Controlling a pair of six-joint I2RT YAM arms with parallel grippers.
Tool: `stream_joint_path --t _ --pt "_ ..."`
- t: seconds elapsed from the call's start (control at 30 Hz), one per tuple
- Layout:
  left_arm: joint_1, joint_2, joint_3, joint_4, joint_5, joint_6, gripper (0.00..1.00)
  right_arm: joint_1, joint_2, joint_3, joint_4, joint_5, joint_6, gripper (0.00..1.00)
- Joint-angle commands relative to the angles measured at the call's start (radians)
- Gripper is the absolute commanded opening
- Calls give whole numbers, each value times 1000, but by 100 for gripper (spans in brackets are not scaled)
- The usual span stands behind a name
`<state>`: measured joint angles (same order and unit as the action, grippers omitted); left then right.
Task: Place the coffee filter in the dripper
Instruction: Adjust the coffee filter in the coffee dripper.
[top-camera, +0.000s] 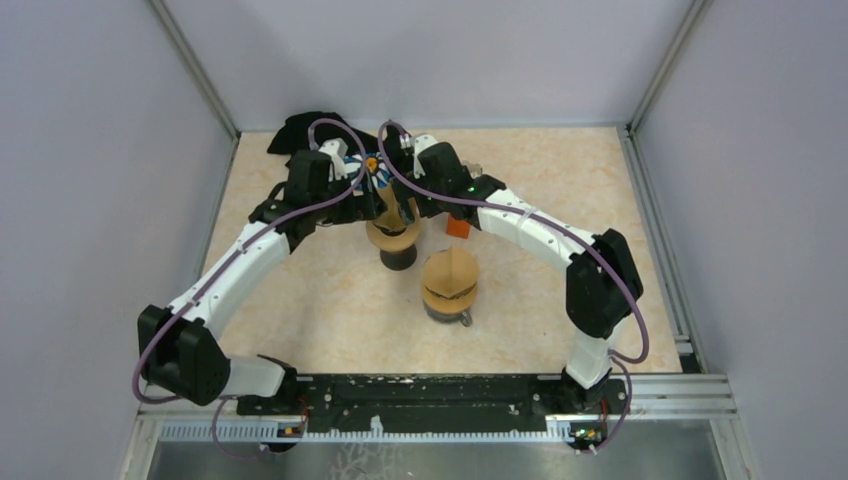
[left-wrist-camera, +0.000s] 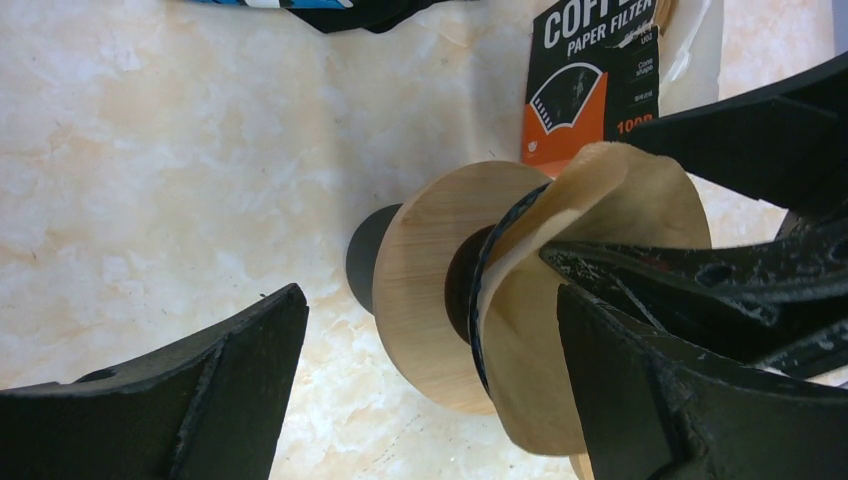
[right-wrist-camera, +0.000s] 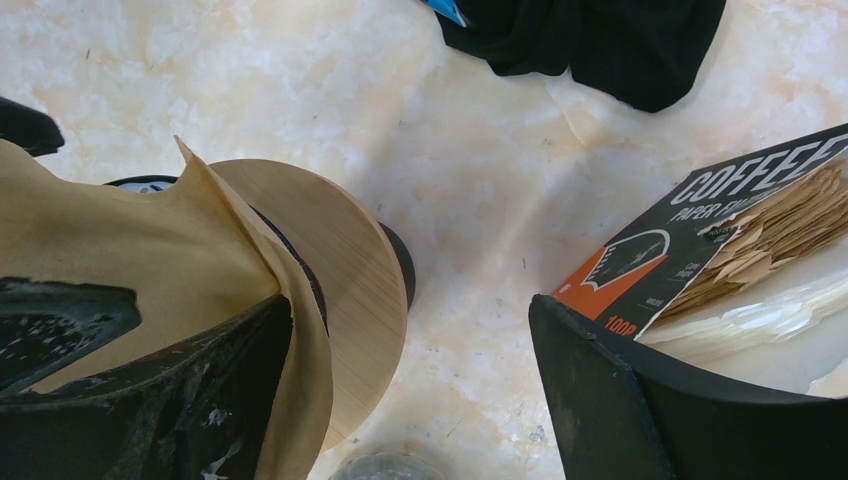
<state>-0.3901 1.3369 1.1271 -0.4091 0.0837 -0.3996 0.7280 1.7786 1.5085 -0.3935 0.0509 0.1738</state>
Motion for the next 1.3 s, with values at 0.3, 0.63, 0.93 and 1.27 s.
stream_joint_path --t 0.3,0.63,0.93,1.27 --pt "8 84 26 5 -102 -18 99 -7 0 54 -2 -13 -23 88" --pt "8 91 29 -15 -91 11 99 -7 -18 56 15 -41 -14 88" --pt "9 63 30 3 -23 10 99 -7 -51 51 24 -42 -7 88" --pt "8 42 13 11 -47 8 99 -7 -55 48 41 -47 0 88"
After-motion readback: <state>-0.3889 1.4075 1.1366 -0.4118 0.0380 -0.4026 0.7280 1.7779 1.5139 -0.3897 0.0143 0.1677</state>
